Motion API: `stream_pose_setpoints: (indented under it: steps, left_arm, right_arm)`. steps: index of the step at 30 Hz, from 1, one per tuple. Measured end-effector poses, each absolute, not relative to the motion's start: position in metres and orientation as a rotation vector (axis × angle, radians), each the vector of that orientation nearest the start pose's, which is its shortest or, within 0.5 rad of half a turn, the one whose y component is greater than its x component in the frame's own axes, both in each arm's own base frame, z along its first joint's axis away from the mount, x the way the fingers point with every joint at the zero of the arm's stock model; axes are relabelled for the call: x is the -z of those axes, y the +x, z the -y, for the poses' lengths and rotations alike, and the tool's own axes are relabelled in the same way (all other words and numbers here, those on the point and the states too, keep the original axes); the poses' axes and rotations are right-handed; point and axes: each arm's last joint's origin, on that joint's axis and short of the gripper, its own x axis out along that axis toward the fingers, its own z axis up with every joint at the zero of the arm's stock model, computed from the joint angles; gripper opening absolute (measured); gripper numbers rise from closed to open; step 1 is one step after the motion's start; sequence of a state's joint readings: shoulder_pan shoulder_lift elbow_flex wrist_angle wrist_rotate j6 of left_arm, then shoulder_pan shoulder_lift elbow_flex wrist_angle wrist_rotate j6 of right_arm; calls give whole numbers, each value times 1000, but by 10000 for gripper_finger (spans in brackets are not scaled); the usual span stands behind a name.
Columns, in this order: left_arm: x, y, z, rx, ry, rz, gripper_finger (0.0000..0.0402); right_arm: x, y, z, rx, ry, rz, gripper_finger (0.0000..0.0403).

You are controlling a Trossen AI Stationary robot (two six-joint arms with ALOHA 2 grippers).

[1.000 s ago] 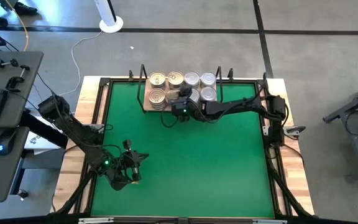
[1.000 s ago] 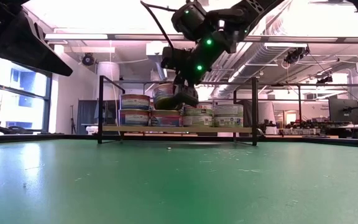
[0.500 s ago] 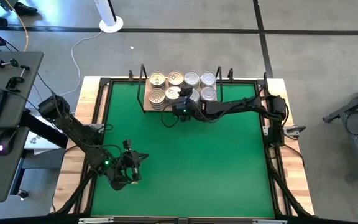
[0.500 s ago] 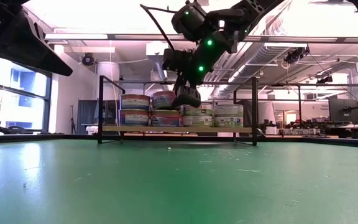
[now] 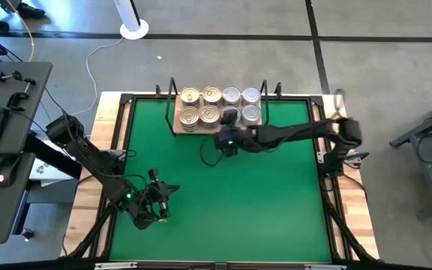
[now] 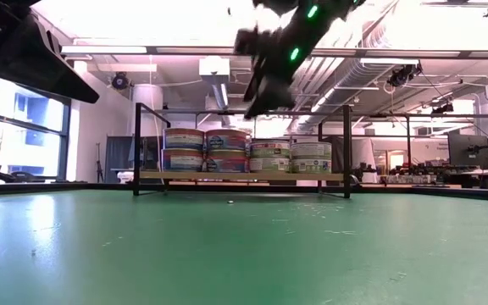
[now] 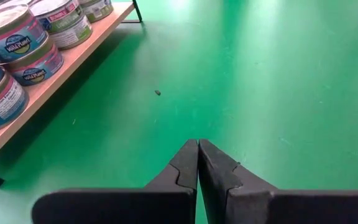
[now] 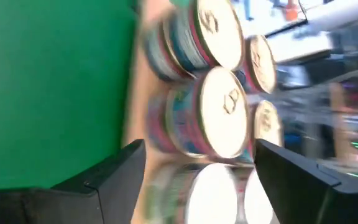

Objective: Stack canned seafood by type on shelf
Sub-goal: Return to Home Position

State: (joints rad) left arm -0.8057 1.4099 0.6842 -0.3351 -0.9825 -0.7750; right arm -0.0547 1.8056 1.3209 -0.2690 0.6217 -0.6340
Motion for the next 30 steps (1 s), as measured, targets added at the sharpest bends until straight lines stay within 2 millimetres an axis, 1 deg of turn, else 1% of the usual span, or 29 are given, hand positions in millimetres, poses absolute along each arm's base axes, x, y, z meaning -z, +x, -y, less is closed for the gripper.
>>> stream_pose_setpoints:
  steps: [3, 6, 9, 11, 14, 17, 22, 25, 27, 30]
  left_arm:
    - [-173, 185, 158, -387, 81, -538, 0]
    - [-173, 185, 158, -386, 77, -537, 0]
    - [-173, 185, 158, -386, 75, -536, 0]
    - [-174, 186, 159, -383, 68, -534, 0]
    - [-174, 186, 159, -378, 47, -531, 0]
    - [-174, 186, 159, -382, 23, -526, 0]
    - [-174, 194, 151, -420, 27, -533, 0]
    - [-175, 205, 140, -424, 36, -565, 0]
    - [-176, 216, 131, -408, 43, -582, 0]
    - [-181, 233, 118, -330, 65, -595, 0]
  right_arm:
    - [-265, 369, 31, 270, -611, -882, 287]
    - [-286, 344, 28, 130, -433, -867, 267]
    - [-294, 316, 25, 80, -335, -901, 233]
    - [-293, 298, 21, 65, -280, -903, 206]
    - [-286, 270, 11, 46, -205, -889, 164]
    - [-273, 241, -1, 39, -128, -857, 126]
    - [-248, 197, -22, 6, 9, -715, 78]
    - [-234, 177, -31, -39, 61, -618, 58]
    - [-225, 167, -34, -57, 91, -549, 45]
    - [-212, 155, -38, -85, 123, -472, 28]
